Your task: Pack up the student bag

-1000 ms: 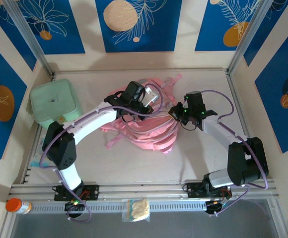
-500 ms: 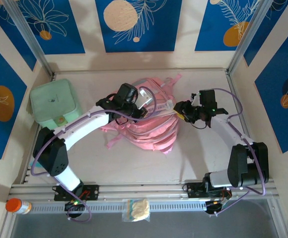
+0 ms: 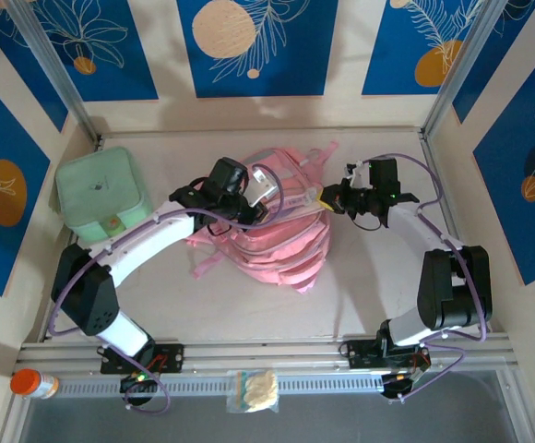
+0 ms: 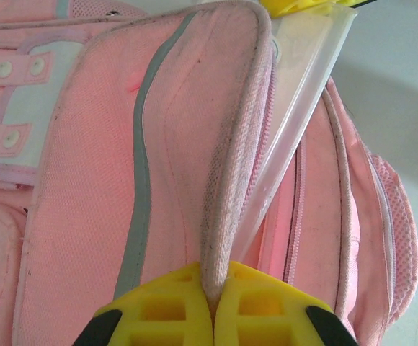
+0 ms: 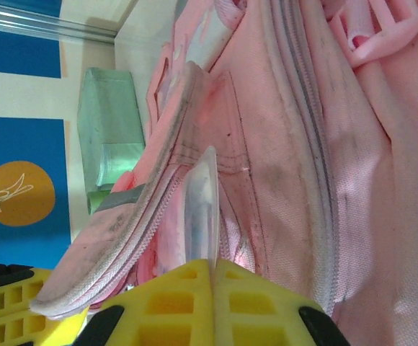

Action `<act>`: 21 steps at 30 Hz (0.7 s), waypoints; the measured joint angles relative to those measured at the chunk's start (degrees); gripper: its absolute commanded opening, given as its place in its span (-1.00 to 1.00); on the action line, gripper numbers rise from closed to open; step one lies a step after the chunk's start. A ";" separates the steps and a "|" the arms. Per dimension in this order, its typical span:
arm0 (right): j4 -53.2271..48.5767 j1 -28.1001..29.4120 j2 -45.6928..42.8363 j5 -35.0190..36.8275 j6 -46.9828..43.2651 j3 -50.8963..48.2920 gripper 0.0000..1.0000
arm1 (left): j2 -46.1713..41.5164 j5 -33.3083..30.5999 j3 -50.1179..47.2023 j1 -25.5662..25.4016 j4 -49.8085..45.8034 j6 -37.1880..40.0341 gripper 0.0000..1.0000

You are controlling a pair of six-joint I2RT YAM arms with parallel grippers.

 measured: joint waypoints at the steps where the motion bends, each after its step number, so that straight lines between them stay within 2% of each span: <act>1: 0.00 0.17 -0.39 0.07 -0.17 -0.31 -1.00 | 0.00 -0.02 0.00 0.07 0.22 -0.07 -1.00; 7: 3.78 3.63 -3.89 1.81 0.61 -6.32 -1.00 | 0.02 1.27 0.66 0.22 0.52 -2.25 -1.00; 21: 9.92 8.90 5.14 4.87 6.62 -1.64 -1.00 | 4.00 4.52 3.82 1.31 -2.99 -1.31 -1.00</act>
